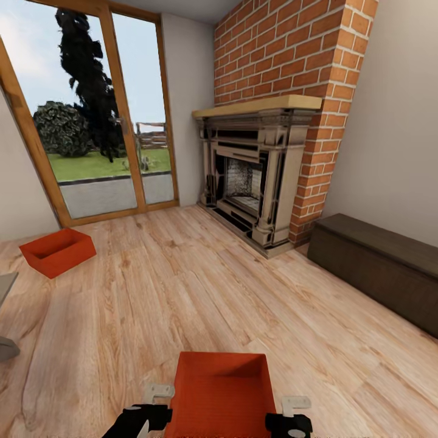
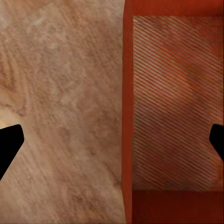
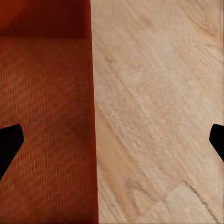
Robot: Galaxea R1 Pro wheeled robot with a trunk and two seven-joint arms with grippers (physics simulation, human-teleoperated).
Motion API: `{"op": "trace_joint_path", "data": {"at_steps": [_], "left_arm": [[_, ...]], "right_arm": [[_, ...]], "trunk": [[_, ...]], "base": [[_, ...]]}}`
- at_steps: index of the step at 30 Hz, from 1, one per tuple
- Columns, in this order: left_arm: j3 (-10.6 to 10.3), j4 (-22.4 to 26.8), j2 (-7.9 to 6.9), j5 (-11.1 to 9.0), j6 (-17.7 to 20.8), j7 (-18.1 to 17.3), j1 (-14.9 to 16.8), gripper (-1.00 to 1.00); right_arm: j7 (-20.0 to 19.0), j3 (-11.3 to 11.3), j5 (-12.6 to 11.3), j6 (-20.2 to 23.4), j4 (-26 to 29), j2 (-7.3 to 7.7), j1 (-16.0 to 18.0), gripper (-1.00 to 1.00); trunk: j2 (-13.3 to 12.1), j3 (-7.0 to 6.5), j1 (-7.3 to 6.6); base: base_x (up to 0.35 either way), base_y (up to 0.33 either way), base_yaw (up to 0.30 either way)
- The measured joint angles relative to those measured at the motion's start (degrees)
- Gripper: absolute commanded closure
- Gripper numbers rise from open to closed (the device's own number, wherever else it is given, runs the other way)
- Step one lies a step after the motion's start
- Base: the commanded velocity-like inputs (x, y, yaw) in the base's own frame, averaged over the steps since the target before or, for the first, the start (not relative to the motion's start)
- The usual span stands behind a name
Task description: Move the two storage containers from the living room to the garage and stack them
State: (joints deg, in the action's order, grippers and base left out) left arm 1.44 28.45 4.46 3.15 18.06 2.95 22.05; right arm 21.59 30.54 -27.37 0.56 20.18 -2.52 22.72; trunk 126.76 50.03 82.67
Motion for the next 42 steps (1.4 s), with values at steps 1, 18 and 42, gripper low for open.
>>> {"op": "trace_joint_path", "data": {"at_steps": [1, 18, 42], "left_arm": [[0.00, -0.08, -0.01, -0.01, -0.12, 0.00, 0.00, -1.00], [-0.08, -0.09, -0.11, -0.04, -0.37, 0.00, 0.00, -1.00], [-0.04, -0.12, 0.03, 0.17, -0.19, 0.08, 0.00, -1.00]], "right_arm": [[0.03, 0.00, 0.00, -0.02, -0.01, 0.01, 0.00, -1.00], [0.30, 0.00, 0.05, 0.12, 0.15, -0.07, 0.00, -1.00], [0.33, 0.00, 0.08, -0.42, 0.16, -0.02, 0.00, -1.00]], "trunk": [[0.40, 0.18, 0.22], [2.42, 1.46, 1.33], [2.42, 3.64, 1.33]], "base": [[0.000, 0.000, 0.000], [0.000, 0.000, 0.000], [0.000, 0.000, 0.067]]}}
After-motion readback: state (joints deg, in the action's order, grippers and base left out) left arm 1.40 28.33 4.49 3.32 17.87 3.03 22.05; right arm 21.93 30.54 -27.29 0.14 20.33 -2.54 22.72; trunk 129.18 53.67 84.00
